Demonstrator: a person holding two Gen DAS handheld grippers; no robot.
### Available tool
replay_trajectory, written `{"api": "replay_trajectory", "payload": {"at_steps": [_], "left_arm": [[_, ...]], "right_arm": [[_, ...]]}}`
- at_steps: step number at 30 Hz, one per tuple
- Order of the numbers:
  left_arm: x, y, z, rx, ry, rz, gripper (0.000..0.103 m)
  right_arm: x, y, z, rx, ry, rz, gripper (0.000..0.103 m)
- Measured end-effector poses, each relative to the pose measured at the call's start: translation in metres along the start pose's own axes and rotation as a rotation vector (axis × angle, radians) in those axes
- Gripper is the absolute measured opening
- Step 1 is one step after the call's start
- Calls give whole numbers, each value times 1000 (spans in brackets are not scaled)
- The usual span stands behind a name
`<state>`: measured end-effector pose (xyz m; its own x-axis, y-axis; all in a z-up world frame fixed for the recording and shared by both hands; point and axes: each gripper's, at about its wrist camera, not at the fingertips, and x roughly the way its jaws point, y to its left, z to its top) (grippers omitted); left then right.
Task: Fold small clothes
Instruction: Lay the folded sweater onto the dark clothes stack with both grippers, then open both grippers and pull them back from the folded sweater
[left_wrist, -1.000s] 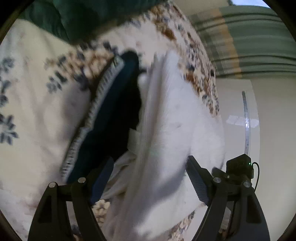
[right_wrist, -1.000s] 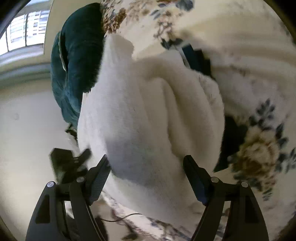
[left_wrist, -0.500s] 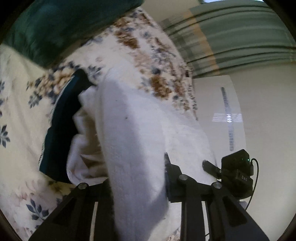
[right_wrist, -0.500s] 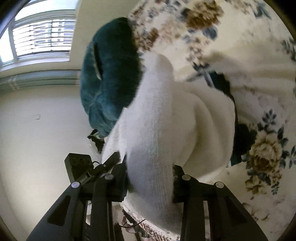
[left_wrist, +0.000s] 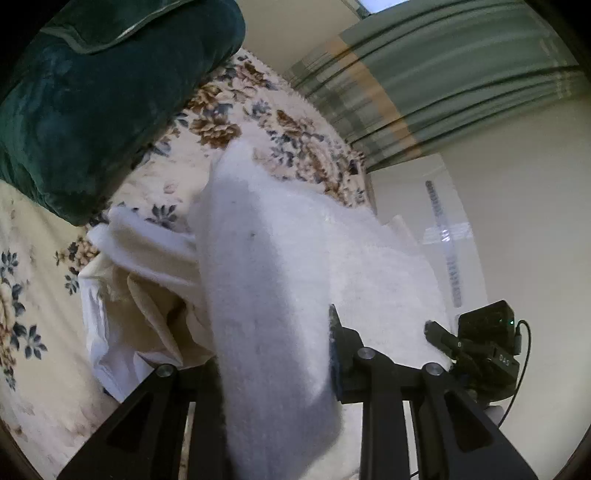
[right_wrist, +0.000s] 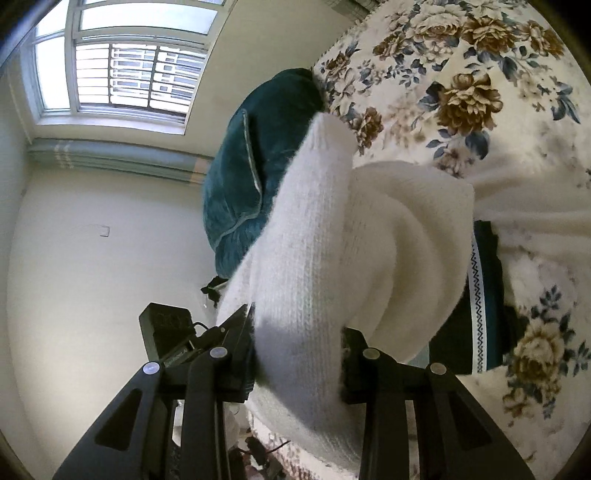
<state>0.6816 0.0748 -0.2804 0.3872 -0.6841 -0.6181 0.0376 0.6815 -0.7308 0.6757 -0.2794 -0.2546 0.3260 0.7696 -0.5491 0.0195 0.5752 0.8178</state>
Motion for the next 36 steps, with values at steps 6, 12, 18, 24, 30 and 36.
{"api": "replay_trajectory", "payload": {"at_steps": [6, 12, 18, 24, 30, 36], "left_arm": [[65, 98, -38, -83, 125, 95, 27], [68, 124, -57, -100, 118, 29, 45], [22, 106, -53, -53, -52, 140, 62], [31, 98, -53, -11, -21, 133, 66], [52, 99, -43, 10, -52, 129, 18], [15, 106, -35, -30, -190, 53, 16]], "right_arm": [[77, -104, -47, 97, 102, -172, 35], [99, -153, -73, 126, 83, -238, 42], [90, -122, -68, 9, 75, -371, 57], [100, -123, -56, 35, 62, -352, 70], [99, -109, -49, 30, 21, -382, 58], [88, -80, -41, -54, -79, -251, 32]]}}
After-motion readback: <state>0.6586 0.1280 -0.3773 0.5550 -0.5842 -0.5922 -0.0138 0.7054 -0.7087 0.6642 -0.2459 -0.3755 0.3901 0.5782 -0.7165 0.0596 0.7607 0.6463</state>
